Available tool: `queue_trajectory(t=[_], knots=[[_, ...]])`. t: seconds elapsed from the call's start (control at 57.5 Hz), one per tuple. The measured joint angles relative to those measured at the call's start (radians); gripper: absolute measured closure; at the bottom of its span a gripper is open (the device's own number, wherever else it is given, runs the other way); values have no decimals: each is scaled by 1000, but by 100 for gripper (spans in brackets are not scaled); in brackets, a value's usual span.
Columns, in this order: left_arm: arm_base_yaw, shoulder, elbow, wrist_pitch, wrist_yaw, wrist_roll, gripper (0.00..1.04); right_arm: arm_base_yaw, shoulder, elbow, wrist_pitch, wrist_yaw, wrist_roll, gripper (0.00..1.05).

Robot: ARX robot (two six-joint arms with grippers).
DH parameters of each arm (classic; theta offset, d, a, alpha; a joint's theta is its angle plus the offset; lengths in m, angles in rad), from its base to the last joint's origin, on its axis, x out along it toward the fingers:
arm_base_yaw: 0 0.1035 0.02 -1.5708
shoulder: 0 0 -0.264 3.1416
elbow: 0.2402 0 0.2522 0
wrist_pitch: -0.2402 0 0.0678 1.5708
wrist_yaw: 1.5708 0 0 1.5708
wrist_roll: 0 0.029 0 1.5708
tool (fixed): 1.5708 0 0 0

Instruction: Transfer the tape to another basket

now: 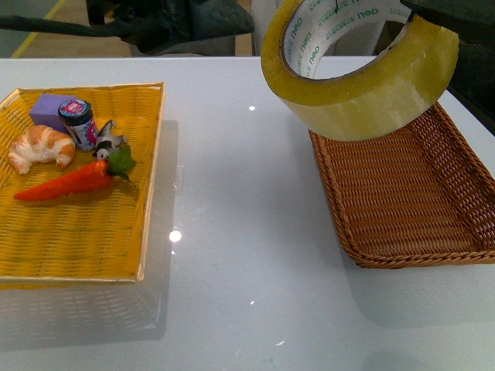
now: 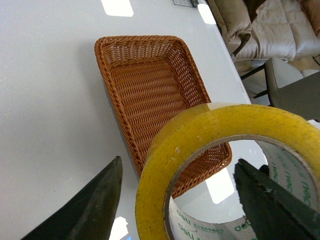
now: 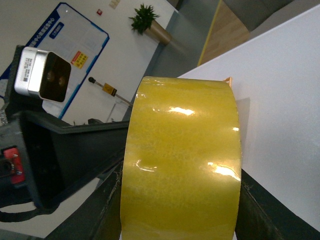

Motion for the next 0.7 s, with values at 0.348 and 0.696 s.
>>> queue_trajectory(t=[0.348,0.696], knots=[[66,-192,-207,352,-300,144,21,-53,1,-14,20,2,21,57],[259,-504,-662,641,-477,486,87,-213,129,21,70,-44,51,57]])
